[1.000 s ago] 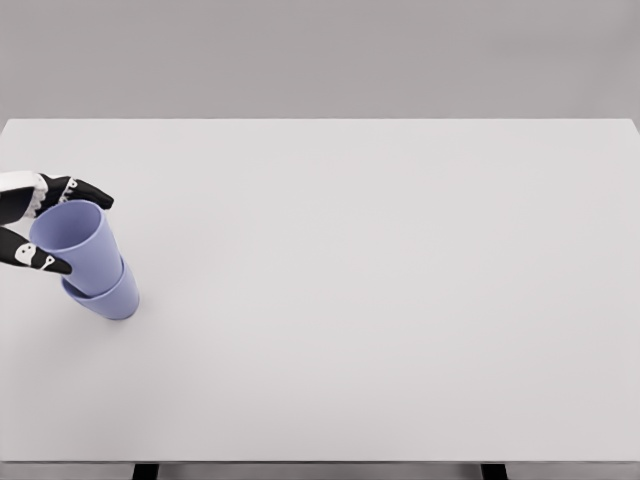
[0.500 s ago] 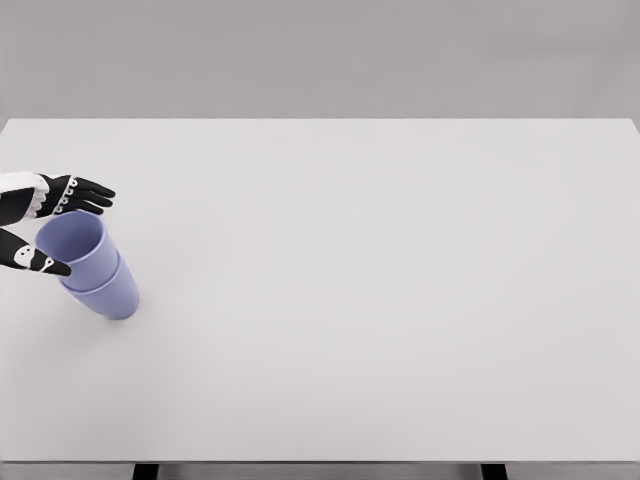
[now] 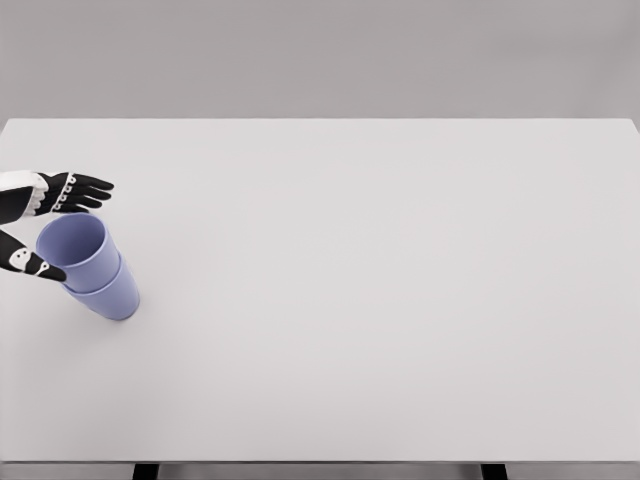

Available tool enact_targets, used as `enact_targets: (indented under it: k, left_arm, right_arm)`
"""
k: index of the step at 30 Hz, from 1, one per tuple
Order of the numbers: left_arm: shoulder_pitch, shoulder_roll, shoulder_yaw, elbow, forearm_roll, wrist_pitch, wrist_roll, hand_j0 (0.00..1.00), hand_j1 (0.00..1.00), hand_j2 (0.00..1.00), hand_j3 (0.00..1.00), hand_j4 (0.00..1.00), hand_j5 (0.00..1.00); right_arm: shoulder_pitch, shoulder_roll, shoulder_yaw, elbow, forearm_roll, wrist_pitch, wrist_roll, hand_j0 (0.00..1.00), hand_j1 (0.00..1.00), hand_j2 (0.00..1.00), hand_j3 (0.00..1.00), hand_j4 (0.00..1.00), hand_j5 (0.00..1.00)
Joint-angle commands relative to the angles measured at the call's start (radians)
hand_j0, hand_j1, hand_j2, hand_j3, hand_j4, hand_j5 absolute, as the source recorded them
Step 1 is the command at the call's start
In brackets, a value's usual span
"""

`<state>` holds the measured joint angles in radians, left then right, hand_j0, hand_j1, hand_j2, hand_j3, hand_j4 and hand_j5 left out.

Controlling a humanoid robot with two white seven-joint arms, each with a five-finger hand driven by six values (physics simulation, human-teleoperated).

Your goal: Place the right cup on the left cup with left arm

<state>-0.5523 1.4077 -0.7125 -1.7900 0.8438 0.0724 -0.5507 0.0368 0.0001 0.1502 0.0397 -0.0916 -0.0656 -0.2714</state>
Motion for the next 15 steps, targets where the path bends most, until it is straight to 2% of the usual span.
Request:
enact_targets:
  k: [1, 8, 15]
  left_arm:
    - [0.0, 0.005, 0.005, -0.002, 0.005, 0.0, 0.0, 1.0, 1.0, 1.0, 1.0, 1.0, 1.0]
    - [-0.006, 0.016, 0.024, -0.008, 0.008, 0.0, 0.0, 1.0, 1.0, 1.0, 1.0, 1.0, 1.0]
    - [-0.012, 0.024, 0.093, -0.009, 0.008, -0.046, -0.005, 1.0, 1.0, 1.0, 1.0, 1.0, 1.0]
  right_arm:
    - [0.0, 0.0, 0.0, 0.0, 0.0, 0.0, 0.0, 1.0, 1.0, 1.0, 1.0, 1.0, 1.0]
    - [0.0, 0.0, 0.0, 0.0, 0.0, 0.001, 0.0, 1.0, 1.0, 1.0, 1.0, 1.0, 1.0]
    - [0.0, 0.0, 0.0, 0.0, 0.0, 0.0, 0.0, 1.0, 1.0, 1.0, 1.0, 1.0, 1.0]
